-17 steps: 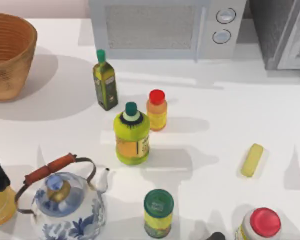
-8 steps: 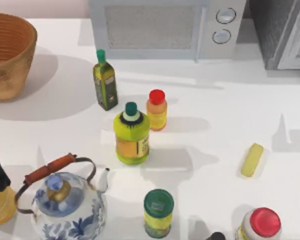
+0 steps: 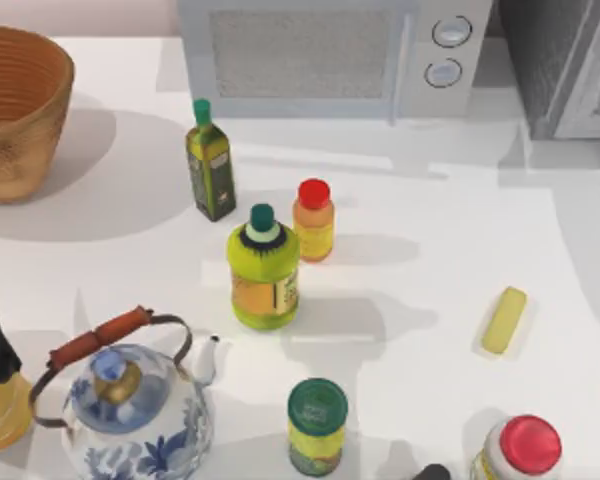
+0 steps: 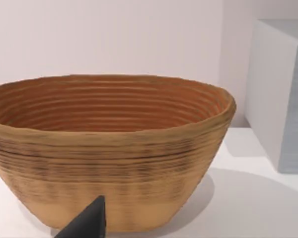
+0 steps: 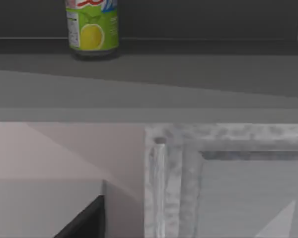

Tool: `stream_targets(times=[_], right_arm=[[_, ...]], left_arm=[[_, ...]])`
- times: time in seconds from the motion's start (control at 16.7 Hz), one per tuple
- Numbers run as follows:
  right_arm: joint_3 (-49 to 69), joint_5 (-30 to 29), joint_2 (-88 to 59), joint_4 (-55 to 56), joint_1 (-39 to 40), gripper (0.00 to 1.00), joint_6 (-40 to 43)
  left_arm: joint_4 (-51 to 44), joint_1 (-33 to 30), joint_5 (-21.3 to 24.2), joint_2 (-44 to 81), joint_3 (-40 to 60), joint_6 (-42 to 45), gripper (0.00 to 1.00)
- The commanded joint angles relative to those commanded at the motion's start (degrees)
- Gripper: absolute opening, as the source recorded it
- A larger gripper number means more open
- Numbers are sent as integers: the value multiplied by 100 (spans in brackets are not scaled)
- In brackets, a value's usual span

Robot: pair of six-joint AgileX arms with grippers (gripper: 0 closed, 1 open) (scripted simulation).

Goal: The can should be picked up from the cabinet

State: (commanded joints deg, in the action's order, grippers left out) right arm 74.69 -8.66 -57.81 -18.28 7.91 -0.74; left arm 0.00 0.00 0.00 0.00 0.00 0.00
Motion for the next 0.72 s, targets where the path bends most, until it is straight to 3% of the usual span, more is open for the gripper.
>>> stream_targets(times=[0.36,0.72], right_arm=[[2194,-228,-1583,-492,229,100,-14],[2511,-261,-1824,-564,267,100,-16]], left_arm=[[0,0,0,0,0,0,100],[0,0,0,0,0,0,100]])
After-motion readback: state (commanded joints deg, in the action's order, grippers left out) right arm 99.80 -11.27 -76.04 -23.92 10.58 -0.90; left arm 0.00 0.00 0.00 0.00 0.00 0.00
